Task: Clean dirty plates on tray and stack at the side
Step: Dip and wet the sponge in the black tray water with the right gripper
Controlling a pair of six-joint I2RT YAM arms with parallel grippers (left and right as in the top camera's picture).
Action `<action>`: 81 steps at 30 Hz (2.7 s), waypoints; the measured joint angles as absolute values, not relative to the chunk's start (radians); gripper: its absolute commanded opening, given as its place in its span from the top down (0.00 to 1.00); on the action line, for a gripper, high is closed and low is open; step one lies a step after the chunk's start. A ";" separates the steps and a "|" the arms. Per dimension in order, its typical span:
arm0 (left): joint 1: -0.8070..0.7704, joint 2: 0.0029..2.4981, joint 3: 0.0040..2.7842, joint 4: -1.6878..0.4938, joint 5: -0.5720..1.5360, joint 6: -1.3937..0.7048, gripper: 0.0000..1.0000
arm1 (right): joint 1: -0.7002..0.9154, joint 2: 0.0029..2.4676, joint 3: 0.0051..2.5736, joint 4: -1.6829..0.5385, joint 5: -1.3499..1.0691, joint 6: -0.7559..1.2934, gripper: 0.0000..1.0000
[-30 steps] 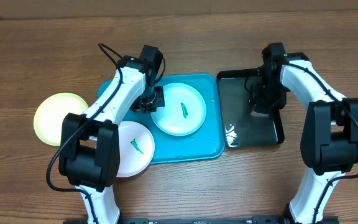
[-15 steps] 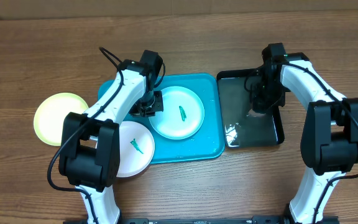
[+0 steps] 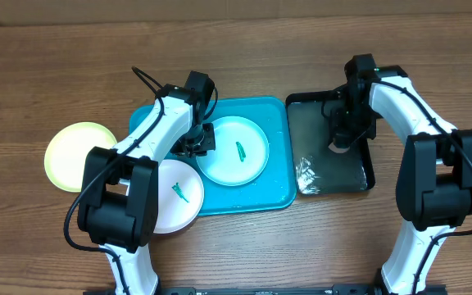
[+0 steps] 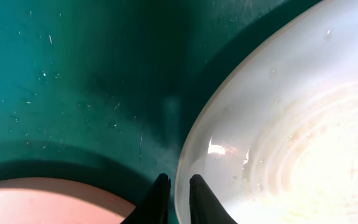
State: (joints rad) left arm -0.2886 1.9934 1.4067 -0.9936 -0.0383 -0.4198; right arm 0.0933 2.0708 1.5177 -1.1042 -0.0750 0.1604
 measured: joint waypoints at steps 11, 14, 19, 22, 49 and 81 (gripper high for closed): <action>-0.289 1.993 1.370 -0.948 -0.036 -0.422 0.96 | 0.093 2.071 1.536 -1.121 -0.075 0.157 0.96; -0.289 1.989 1.370 -0.948 -0.034 -0.423 0.96 | 0.093 2.071 1.537 -1.126 -0.075 0.156 0.96; -0.289 1.988 1.369 -0.945 -0.034 -0.423 0.96 | 0.093 2.071 1.550 -1.164 -0.075 0.157 0.96; -0.289 1.988 1.368 -0.945 -0.034 -0.423 0.96 | 0.093 2.071 1.583 -1.189 -0.075 0.156 0.96; -0.289 1.988 1.367 -0.941 -0.031 -0.424 0.96 | 0.145 2.071 1.618 -1.261 -0.074 0.130 0.96; -0.289 1.988 1.367 -0.921 -0.022 -0.424 0.96 | 0.145 2.071 1.673 -1.336 -0.047 0.130 0.96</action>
State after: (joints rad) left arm -0.2886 1.9877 1.3674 -0.9215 -0.0223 -0.4236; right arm 0.1448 2.0708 1.6730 -1.3361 -0.0475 0.1299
